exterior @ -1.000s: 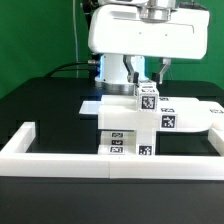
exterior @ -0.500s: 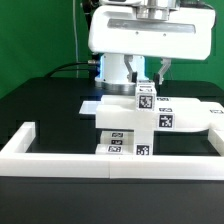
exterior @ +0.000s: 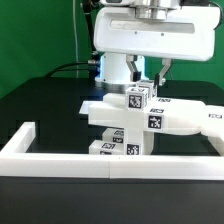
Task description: Assemble chair
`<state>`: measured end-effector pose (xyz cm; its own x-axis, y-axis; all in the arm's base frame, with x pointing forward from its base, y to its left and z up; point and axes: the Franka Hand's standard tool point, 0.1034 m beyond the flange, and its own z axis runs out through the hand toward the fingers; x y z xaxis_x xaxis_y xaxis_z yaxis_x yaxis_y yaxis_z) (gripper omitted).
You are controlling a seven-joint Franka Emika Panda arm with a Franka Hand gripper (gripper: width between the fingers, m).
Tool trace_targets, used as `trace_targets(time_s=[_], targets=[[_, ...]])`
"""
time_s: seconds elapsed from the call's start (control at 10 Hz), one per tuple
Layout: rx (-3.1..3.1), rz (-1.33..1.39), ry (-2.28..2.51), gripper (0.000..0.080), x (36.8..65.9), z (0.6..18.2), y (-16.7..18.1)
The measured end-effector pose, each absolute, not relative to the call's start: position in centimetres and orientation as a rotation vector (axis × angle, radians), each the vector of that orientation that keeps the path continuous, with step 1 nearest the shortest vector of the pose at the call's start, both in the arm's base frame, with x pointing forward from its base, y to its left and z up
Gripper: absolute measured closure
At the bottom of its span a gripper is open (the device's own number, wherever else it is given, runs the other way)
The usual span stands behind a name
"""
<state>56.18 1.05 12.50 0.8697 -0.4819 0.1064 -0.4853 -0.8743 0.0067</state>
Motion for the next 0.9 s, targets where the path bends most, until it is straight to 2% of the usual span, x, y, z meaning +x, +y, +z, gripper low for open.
trace_targets(time_s=[0.2, 0.4, 0.5, 0.6, 0.7, 0.8, 0.9], targets=[[2.965, 0.162, -0.955, 0.0514, 56.22, 12.51, 1.02], [2.971, 0.162, -0.93, 0.0514, 56.22, 12.5, 1.02], [2.971, 0.162, -0.93, 0.0402, 56.22, 12.49, 1.03], [2.971, 0.162, -0.93, 0.0214, 56.21, 12.49, 1.03], [2.971, 0.162, -0.93, 0.0214, 56.21, 12.48, 1.03], [2.971, 0.162, -0.93, 0.016, 56.21, 12.48, 1.03], [2.971, 0.162, -0.93, 0.016, 56.21, 12.48, 1.03]])
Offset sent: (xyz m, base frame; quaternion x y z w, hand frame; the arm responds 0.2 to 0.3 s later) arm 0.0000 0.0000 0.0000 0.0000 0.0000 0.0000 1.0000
